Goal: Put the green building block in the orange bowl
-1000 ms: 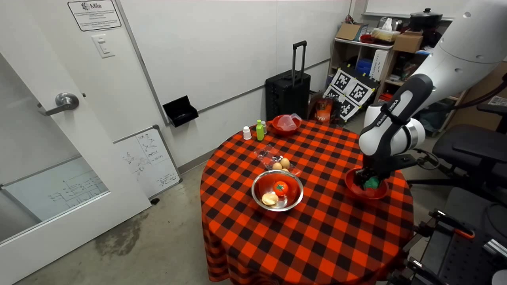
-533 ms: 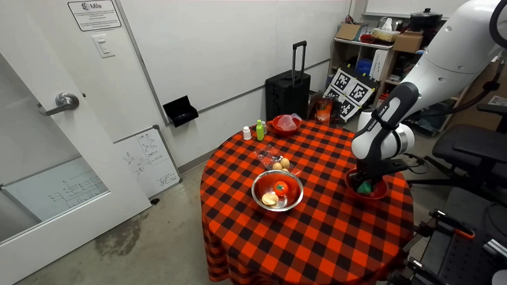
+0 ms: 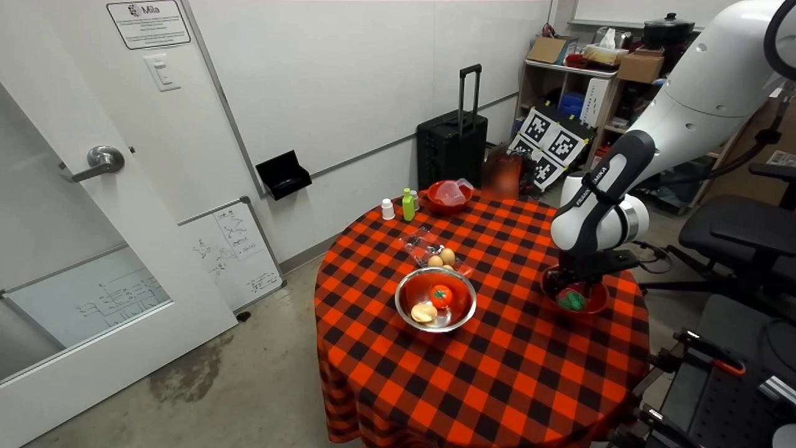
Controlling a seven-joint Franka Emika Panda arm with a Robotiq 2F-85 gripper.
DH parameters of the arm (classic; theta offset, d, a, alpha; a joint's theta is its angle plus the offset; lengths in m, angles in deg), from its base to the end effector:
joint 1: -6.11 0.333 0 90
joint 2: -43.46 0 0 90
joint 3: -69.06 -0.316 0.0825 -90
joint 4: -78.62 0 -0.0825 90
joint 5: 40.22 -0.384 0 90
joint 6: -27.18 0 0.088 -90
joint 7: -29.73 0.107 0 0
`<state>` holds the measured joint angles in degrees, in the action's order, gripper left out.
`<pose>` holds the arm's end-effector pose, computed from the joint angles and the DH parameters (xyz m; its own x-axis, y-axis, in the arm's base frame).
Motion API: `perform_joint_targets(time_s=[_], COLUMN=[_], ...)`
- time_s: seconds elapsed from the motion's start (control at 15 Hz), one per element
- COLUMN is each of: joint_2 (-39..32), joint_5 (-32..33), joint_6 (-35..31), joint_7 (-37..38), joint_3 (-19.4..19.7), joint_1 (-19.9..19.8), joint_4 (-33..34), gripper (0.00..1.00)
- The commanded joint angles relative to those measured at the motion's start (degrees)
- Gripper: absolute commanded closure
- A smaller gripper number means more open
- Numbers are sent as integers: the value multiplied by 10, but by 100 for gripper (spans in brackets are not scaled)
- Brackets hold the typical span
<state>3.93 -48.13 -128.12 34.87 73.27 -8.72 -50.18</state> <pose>0.4552 -0.1680 0.0419 0.8338 -0.5075 -0.2173 -0.5123 -0.8580 0.0379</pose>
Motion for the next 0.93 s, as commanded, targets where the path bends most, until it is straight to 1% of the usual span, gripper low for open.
perform_joint_targets(time_s=[0.0,0.2,0.33,0.47,0.67,0.73,0.87], joint_2=[28,66,105,147,213,231,262], joint_5=[-19,-15,-7,6,39,51,71], joint_6=[-21,-48,-69,-85,-97,-93,-88], joint_7=[-12,-10,-4,6,12,7,-17], joint_3=[-3,1,9,20,40,41,28], joint_1=[-2,7,21,44,89,99,106], joint_4=[-22,-53,-84,-116,-160,-169,-182], gripper=[0,0,0,0,0,0,0])
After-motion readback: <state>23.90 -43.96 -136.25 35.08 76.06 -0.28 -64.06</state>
